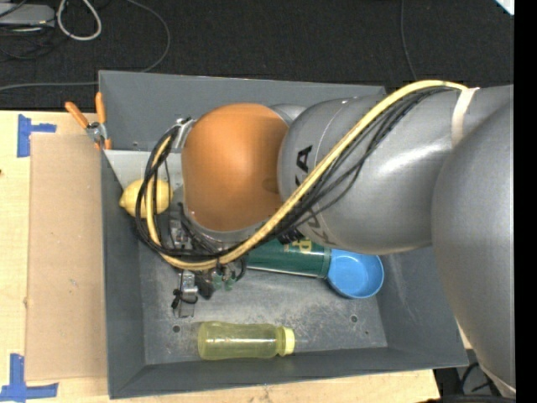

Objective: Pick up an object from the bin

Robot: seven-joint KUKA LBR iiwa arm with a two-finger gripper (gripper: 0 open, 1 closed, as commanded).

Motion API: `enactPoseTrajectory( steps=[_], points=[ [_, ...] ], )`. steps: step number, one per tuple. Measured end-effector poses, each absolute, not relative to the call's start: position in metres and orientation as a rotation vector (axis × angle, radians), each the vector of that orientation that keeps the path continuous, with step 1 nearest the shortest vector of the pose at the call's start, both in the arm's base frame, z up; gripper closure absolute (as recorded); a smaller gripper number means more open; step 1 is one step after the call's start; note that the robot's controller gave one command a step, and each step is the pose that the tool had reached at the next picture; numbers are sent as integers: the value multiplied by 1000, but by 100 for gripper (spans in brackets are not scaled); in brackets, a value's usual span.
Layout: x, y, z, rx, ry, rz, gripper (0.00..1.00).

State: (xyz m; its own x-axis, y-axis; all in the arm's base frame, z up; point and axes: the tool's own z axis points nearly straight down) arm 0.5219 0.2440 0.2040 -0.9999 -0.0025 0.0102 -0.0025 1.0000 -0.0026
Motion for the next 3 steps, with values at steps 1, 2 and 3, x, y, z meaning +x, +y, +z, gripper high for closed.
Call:
enactPoseTrajectory(
  steps=[1, 2, 3],
  points=[
    [524, 242, 208, -6, -3139, 2, 0],
    [620, 250, 70, 198, -3136, -7, 0],
    [611, 200, 144, -60, -3144, -3, 0]
  ],
)
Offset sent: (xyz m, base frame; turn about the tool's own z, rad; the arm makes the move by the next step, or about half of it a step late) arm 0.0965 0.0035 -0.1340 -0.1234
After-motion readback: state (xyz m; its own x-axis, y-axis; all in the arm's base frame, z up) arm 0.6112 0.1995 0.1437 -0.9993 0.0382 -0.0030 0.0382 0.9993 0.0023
